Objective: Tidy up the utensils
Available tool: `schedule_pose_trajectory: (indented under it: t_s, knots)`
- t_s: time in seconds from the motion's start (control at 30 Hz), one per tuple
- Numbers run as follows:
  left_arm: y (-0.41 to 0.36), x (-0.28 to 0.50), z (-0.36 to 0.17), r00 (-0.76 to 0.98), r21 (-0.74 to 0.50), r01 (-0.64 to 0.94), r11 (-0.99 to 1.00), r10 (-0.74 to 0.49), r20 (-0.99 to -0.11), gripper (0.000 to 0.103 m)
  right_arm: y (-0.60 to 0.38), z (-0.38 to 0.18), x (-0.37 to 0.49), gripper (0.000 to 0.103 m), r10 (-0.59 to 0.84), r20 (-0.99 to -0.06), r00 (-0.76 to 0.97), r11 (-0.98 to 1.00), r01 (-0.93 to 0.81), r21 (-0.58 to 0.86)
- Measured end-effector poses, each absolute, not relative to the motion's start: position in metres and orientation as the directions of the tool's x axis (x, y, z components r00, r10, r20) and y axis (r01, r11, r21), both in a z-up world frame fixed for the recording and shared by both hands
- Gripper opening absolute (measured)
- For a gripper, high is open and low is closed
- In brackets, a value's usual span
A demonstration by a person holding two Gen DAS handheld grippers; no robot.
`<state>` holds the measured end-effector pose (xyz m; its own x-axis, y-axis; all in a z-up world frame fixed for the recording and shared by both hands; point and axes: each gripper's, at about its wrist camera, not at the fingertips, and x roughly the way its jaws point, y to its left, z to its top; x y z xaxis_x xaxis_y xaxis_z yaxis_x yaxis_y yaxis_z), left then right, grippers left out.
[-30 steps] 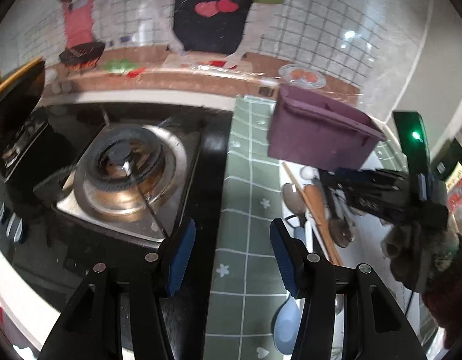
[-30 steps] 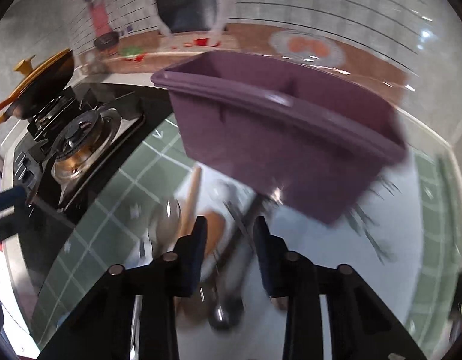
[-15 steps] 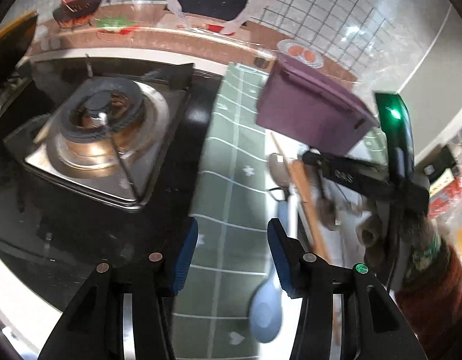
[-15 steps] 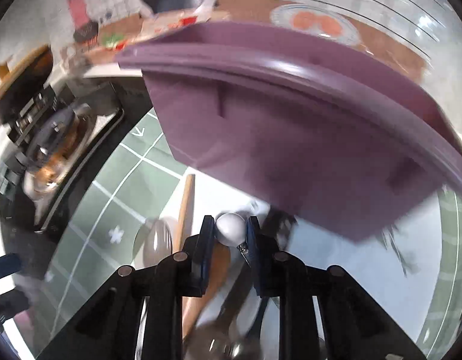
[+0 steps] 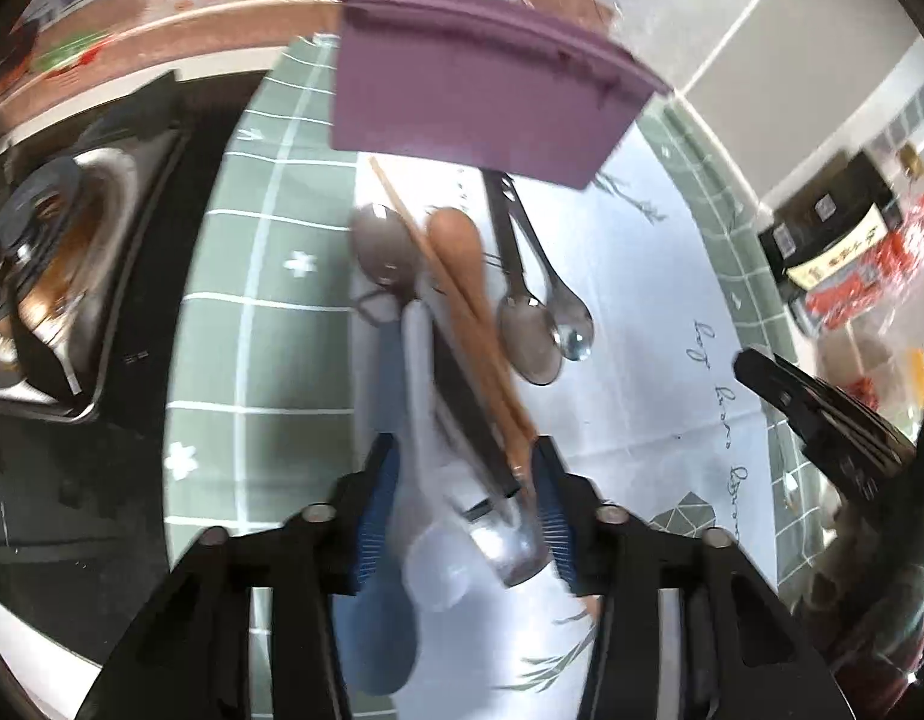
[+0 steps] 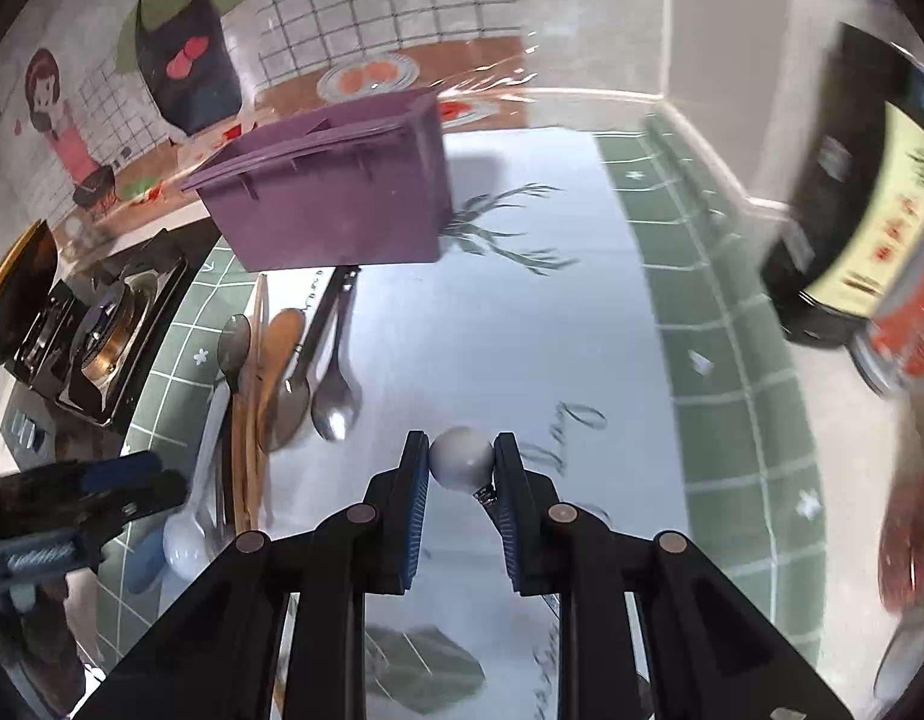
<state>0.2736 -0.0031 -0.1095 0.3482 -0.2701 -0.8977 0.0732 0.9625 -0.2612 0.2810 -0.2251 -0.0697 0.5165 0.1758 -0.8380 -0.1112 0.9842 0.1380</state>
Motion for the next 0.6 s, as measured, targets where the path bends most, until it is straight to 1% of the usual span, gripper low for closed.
schedule_pose_trajectory:
  t_s: [0.03,0.13,0.23,0.3,0.37,0.43,0.47,0.53,0.57,0.6]
  knots:
    - [-0.008,0.276,-0.112,0.330,-0.247,0.061,0.967,-0.253,-0.909,0.032,-0.229,-0.070,0.277,0.020,0.176,-0.837,0.519,0.984,-0.100,0.145]
    - [-0.021,0.284,-0.120,0.281,-0.228,0.043,0.973,-0.230,-0.932,0.032,-0.239,-0.073,0.273,0.020,0.166,-0.836,0.523,0.986,-0.066,0.155]
    - [-0.032,0.291,-0.125,0.265,-0.173,0.035,0.984,-0.176,-0.948,0.032,-0.246,-0.077,0.276,0.020,0.156,-0.843,0.515,0.986,-0.036,0.160]
    - [-0.035,0.296,-0.129,0.255,-0.167,0.020,0.986,-0.167,-0.952,0.032,-0.248,-0.080,0.279,0.020,0.152,-0.847,0.510,0.987,-0.028,0.160]
    - [-0.037,0.303,-0.129,0.259,-0.160,0.006,0.987,-0.156,-0.953,0.032,-0.247,-0.082,0.280,0.020,0.145,-0.849,0.508,0.988,-0.028,0.152]
    - [-0.040,0.308,-0.129,0.278,-0.148,0.029,0.989,-0.150,-0.949,0.031,-0.246,-0.083,0.280,0.020,0.146,-0.851,0.504,0.988,-0.034,0.149]
    - [-0.040,0.310,-0.129,0.290,-0.157,0.047,0.986,-0.164,-0.943,0.030,-0.245,-0.083,0.280,0.020,0.147,-0.852,0.502,0.988,-0.037,0.149]
    - [-0.031,0.310,-0.129,0.308,-0.197,0.076,0.977,-0.211,-0.928,0.015,-0.244,-0.083,0.281,0.020,0.145,-0.852,0.504,0.989,-0.039,0.145]
    - [-0.023,0.311,-0.129,0.309,-0.205,0.090,0.975,-0.223,-0.924,0.013,-0.243,-0.082,0.280,0.020,0.143,-0.850,0.507,0.989,-0.040,0.142]
    - [-0.016,0.311,-0.129,0.309,-0.201,0.099,0.974,-0.223,-0.924,0.012,-0.243,-0.081,0.279,0.020,0.142,-0.847,0.512,0.989,-0.042,0.140]
